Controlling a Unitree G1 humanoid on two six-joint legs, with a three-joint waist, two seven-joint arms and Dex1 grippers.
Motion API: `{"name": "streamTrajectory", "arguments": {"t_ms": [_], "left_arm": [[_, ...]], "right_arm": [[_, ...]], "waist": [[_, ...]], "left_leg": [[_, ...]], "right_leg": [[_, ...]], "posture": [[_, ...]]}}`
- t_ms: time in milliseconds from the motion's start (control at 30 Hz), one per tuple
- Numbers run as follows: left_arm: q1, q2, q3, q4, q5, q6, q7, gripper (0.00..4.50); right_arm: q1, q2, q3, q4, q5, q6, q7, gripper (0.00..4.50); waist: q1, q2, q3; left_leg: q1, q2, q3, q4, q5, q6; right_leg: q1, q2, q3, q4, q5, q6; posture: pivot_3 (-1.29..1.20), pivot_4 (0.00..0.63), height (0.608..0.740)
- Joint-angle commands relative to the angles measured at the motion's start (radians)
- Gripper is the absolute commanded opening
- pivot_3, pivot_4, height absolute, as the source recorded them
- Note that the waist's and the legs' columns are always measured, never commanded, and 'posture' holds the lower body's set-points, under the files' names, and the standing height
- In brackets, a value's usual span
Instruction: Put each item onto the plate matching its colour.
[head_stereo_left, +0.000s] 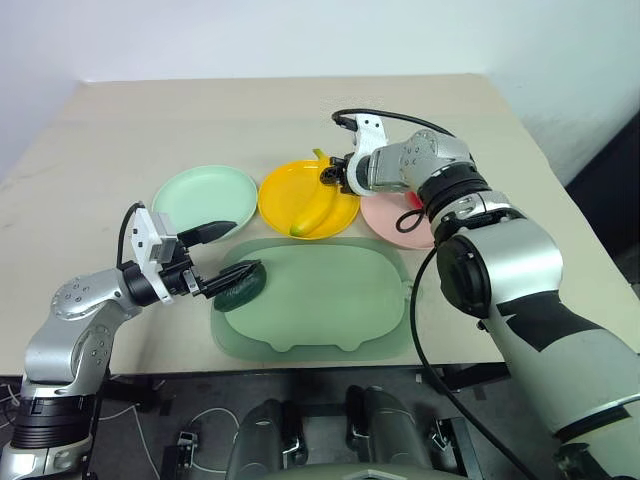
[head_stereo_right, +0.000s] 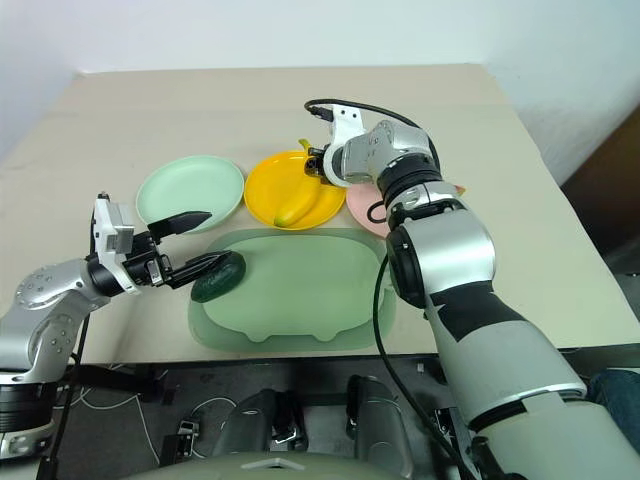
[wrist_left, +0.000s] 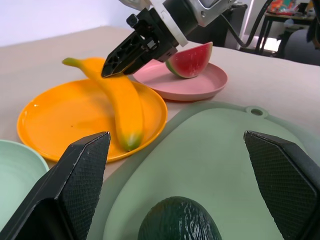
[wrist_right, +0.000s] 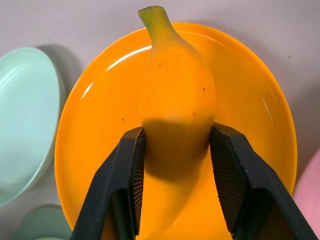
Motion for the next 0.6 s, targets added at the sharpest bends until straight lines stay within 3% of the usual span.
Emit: {"name": "streamTrajectory", "arguments": {"t_ms": [33, 167, 267, 400, 500, 600], "left_arm": [[-0.004, 0.002, 0.012, -0.029, -0.002, -0.011, 0.007, 4.50], [-0.019, 0.005, 0.011, -0.022, -0.005, -0.006, 0.009, 4.50], [-0.028, 0.001, 0.006, -0.022, -0.007, -0.003, 0.012, 4.50], [-0.033, 0.002, 0.007, -0.020, -0.011, -0.001, 0.011, 4.50], [-0.029, 0.008, 0.014, -0.017, -0.014, -0.002, 0.005, 4.50], [-0.024, 0.016, 0.026, -0.011, -0.018, -0.002, -0.003, 4.50]], "right_arm": [[-0.044, 0.014, -0.017, -0.019, -0.055, -0.007, 0.048, 2.94], [-0.056, 0.015, -0.043, -0.025, -0.091, 0.021, 0.072, 4.36], [-0.061, 0.001, -0.045, -0.045, -0.124, 0.033, 0.109, 4.44], [-0.046, -0.053, 0.006, -0.176, -0.169, 0.073, 0.260, 4.44], [0.043, -0.089, 0.037, -0.389, -0.166, 0.119, 0.343, 4.44], [0.212, -0.137, 0.056, -0.730, -0.127, 0.177, 0.401, 4.44]], "waist": [[-0.004, 0.000, 0.000], [-0.010, 0.000, 0.000], [-0.011, 0.000, 0.000], [-0.009, 0.000, 0.000], [-0.009, 0.000, 0.000], [-0.008, -0.001, -0.001]], "left_leg": [[0.000, 0.000, 0.000, 0.000, 0.000, 0.000], [0.000, 0.000, 0.000, 0.000, 0.000, -0.001], [0.000, 0.000, 0.000, -0.001, 0.000, -0.001], [-0.001, 0.000, 0.000, -0.001, 0.001, -0.001], [-0.001, 0.000, 0.000, -0.001, 0.000, -0.001], [0.000, 0.000, -0.001, -0.001, 0.000, -0.001]], "right_leg": [[0.000, 0.000, 0.000, 0.000, 0.000, 0.000], [-0.001, 0.000, 0.000, 0.001, 0.000, 0.000], [-0.001, 0.000, 0.000, 0.001, 0.000, 0.000], [-0.001, 0.000, 0.000, 0.000, 0.000, 0.000], [-0.001, -0.001, 0.000, 0.000, 0.000, 0.000], [-0.001, -0.001, 0.000, 0.000, 0.000, 0.000]], "posture": [[0.00, 0.150, 0.696], [0.00, 0.150, 0.696], [0.00, 0.150, 0.696], [0.00, 0.150, 0.696], [0.00, 0.150, 0.696], [0.00, 0.150, 0.696]]}}
